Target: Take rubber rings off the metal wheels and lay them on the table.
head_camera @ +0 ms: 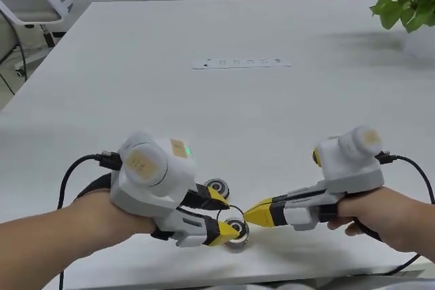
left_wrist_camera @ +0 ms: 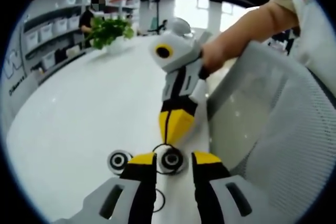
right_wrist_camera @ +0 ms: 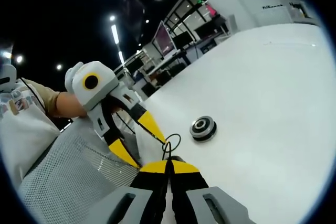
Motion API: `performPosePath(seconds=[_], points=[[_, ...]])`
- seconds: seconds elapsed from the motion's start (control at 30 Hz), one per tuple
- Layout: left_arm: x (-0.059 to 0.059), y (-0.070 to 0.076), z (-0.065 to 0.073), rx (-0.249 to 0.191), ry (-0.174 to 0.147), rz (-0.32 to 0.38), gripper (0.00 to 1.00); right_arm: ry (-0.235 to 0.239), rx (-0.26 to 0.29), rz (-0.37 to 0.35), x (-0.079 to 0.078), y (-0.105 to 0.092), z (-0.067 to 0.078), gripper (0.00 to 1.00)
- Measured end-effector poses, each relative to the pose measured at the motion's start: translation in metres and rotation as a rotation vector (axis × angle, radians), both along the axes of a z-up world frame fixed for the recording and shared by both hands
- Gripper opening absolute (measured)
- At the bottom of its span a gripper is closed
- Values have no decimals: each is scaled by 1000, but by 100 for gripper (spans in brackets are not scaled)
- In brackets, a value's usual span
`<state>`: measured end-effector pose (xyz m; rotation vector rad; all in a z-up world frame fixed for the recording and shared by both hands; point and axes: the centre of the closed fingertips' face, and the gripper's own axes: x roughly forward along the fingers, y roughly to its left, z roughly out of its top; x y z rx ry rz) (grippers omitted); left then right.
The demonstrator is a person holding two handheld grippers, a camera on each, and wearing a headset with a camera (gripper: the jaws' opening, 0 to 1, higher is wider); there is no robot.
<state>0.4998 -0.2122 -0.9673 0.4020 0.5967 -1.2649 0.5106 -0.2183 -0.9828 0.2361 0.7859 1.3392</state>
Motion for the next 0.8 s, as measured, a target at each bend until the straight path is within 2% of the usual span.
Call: performPosePath(seconds=[0.13, 0.4, 0.8], points=[[-2, 3, 8, -15, -7, 2, 32, -1, 11, -5, 2, 0, 5, 0], [4, 17, 20, -33, -20, 38, 35, -4, 21, -5, -1, 3, 15, 0], [7, 40, 33, -62, -18, 104, 43, -11, 29, 28, 4, 16, 26, 0]])
